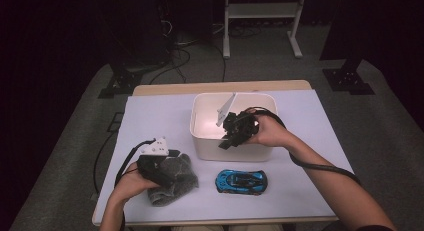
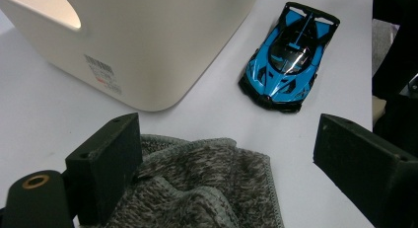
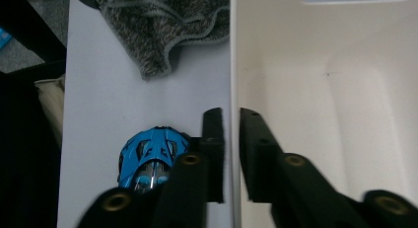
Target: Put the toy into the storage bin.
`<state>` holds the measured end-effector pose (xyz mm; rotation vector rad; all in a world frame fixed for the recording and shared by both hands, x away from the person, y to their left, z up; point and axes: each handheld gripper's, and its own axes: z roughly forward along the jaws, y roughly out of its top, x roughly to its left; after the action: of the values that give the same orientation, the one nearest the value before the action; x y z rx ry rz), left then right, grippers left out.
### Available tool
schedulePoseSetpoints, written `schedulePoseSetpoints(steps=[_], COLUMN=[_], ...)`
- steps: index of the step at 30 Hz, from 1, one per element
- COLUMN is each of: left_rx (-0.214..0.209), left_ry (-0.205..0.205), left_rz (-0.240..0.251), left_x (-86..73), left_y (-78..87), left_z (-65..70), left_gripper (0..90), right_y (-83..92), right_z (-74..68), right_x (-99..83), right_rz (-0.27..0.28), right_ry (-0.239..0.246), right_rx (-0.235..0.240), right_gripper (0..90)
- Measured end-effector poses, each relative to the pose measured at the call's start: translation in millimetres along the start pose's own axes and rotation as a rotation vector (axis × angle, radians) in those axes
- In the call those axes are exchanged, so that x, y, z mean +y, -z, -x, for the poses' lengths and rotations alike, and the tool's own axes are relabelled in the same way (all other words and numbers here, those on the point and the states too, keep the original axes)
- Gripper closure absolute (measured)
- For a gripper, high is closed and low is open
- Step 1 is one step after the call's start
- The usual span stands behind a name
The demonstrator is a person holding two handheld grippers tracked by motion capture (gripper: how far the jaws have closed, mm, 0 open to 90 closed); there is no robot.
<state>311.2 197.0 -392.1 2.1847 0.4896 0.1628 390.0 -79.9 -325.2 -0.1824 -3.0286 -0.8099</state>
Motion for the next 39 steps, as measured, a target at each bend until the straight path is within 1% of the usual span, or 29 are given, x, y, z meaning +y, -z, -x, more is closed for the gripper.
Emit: schedulePoseSetpoints(steps=[1,3,5,6,9,10,12,15,20,22,23,26,27,28,30,32,34,35,39], left_rx=[0.0,-0.001,-0.001,0.0,0.0,0.002,0.003,0.004,0.009,0.009,0.01,0.011,0.011,0.011,0.011,0.011,0.009,0.007,0.002], left_ry=[-0.001,-0.006,-0.006,-0.007,-0.002,-0.003,-0.004,-0.003,-0.003,-0.003,-0.006,-0.006,-0.006,-0.004,-0.002,-0.003,-0.002,-0.006,-0.007], left_rz=[-0.002,-0.007,-0.005,-0.005,-0.001,-0.001,-0.002,0.003,0.004,0.008,0.006,0.006,0.005,0.004,0.005,-0.002,-0.003,-0.002,0.003], left_x=[-0.1,-0.2,-0.3,-0.4,-0.6,-0.7,-0.4,-0.1,0.5,0.5,0.6,0.5,0.4,0.3,-0.1,-0.1,-0.2,0.1,1.1], left_y=[-0.1,-0.1,-0.2,-0.3,-0.7,-0.5,0.2,1.3,2.6,2.7,2.9,2.7,2.6,2.6,2.4,2.5,2.0,1.7,1.6], left_z=[-0.1,-0.2,-0.3,-0.4,-0.2,-0.1,0.1,0.7,1.1,1.2,1.1,1.2,1.3,1.5,1.5,1.2,1.6,1.9,2.7], left_gripper=[10.4,10.4,10.4,10.4,10.2,10.2,10.2,10.2,10.2,10.2,10.2,10.1,10.0,10.0,10.0,10.0,10.0,10.0,9.9], right_y=[2.2,8.3,14.2,17.6,27.0,31.0,36.9,47.2,61.7,64.0,63.8,59.4,56.7,53.2,45.5,36.6,27.8,23.2,2.7], right_z=[0.5,1.0,0.3,-0.7,-5.8,-8.0,-12.5,-21.3,-40.2,-48.5,-53.3,-64.4,-68.1,-70.4,-75.3,-77.3,-78.1,-78.5,-80.8], right_x=[0.1,-1.0,-2.8,-4.2,-8.9,-11.3,-14.3,-19.9,-30.5,-36.1,-39.7,-47.6,-50.7,-54.0,-60.8,-67.5,-74.5,-78.1,-90.8], right_rz=[0.002,0.031,0.053,0.064,0.09,0.109,0.129,0.162,0.219,0.239,0.243,0.245,0.243,0.25,0.249,0.243,0.235,0.233,0.214], right_ry=[-0.004,-0.004,-0.011,-0.016,-0.029,-0.029,-0.034,-0.024,-0.008,-0.002,0.01,0.014,0.011,0.024,0.016,0.006,0.0,-0.009,-0.024], right_rx=[0.0,-0.004,0.007,0.014,0.01,0.007,0.002,-0.016,-0.034,-0.023,-0.025,-0.022,-0.021,-0.018,-0.014,-0.01,-0.016,-0.01,-0.015], right_gripper=[67.8,59.0,52.3,48.8,40.6,38.7,35.1,31.6,24.8,23.1,21.8,20.2,20.4,20.4,20.3,19.6,19.4,19.5,19.4])
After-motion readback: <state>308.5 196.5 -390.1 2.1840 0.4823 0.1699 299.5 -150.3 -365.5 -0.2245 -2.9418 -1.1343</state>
